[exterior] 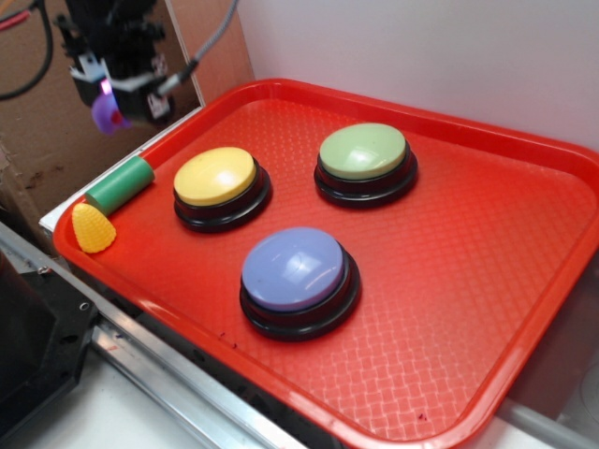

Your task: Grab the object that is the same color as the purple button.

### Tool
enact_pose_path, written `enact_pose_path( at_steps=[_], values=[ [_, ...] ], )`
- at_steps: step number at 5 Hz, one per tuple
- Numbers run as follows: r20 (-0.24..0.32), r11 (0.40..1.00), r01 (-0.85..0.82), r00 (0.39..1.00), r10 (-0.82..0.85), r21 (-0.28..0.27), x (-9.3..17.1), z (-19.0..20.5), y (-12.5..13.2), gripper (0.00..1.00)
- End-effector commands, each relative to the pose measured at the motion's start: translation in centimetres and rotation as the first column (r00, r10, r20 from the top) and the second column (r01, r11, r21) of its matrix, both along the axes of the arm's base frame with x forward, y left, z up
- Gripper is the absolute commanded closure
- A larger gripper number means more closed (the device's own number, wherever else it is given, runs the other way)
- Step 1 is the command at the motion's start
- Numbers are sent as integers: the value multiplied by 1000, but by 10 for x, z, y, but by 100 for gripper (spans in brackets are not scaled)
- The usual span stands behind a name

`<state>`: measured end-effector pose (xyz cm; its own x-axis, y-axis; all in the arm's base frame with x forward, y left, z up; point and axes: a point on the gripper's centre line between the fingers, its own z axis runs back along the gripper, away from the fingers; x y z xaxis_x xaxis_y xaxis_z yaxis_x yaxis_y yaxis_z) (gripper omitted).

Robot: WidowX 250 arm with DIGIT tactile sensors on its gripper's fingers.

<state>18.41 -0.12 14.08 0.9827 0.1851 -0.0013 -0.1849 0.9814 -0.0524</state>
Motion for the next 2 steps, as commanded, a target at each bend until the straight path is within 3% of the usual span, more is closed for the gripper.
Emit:
enact_pose_path(
  at_steps=[1, 2],
  values=[
    [124, 999, -26, 992, 31, -39, 8, 46, -19, 100],
    [132, 999, -10, 991, 14, -35, 11, 39, -19, 100]
  ],
)
